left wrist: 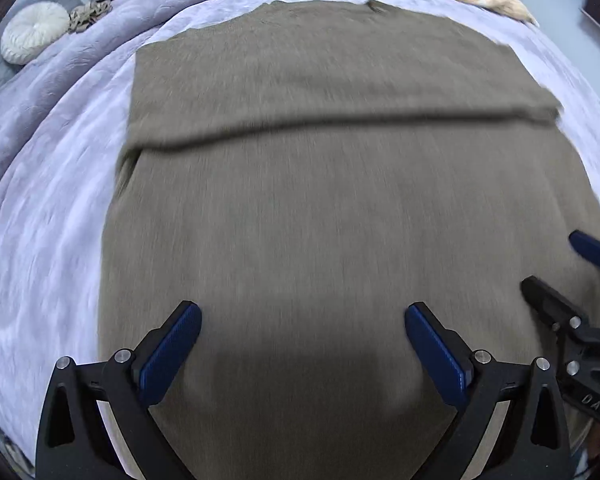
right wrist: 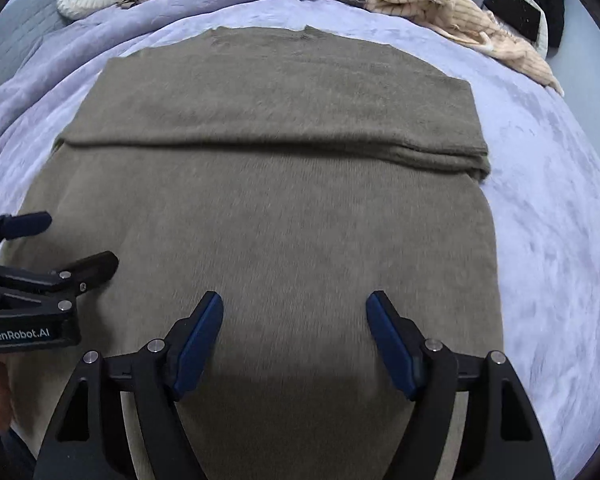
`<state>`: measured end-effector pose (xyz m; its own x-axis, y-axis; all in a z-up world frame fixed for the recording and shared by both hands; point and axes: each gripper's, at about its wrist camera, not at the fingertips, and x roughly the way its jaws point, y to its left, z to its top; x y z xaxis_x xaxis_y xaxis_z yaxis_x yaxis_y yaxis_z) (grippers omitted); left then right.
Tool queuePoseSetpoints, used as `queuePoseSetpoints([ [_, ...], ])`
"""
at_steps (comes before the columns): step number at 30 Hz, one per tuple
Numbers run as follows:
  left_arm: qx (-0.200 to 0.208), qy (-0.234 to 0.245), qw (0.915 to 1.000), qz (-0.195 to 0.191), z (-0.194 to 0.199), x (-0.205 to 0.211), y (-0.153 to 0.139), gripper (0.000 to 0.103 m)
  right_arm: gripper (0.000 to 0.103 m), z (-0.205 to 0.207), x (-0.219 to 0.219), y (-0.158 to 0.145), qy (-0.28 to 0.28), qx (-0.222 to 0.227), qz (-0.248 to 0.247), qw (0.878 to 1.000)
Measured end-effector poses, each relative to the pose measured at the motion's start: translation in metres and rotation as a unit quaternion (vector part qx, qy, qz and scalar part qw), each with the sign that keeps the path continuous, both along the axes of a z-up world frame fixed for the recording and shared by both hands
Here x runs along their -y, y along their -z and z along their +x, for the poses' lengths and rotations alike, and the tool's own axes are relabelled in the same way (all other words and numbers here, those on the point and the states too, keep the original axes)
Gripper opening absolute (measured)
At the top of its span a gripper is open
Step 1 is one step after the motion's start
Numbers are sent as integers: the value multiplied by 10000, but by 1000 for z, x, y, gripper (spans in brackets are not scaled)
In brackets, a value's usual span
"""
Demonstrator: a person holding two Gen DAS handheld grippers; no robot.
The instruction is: Fold small clothes
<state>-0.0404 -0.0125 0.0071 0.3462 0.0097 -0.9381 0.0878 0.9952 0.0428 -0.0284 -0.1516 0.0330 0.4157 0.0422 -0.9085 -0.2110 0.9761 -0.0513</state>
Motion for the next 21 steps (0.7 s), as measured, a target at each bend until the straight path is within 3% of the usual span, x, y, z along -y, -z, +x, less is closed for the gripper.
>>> queuePoseSetpoints([
  [4,323,228,9988,305,-71,3,-2,103,80,-73,7,0,-308,314,-130,9989],
  [11,499,20,9987,-83,-134,-13,-1,103,80,-156,32,0,-355,490,10,9982],
  [16,270,-71,9992,-270,-145,-17,-17,102,80,-191,31,1,-437,495,-213,9976],
  [18,506,40,9987,-88,-149,-21,-31,102,80,-193,34,-10,-539,376,-198,9976],
  [21,851,129,9963,66,-131,-7,-53,102,80,-175,40,-41,-503,726,143,9960],
])
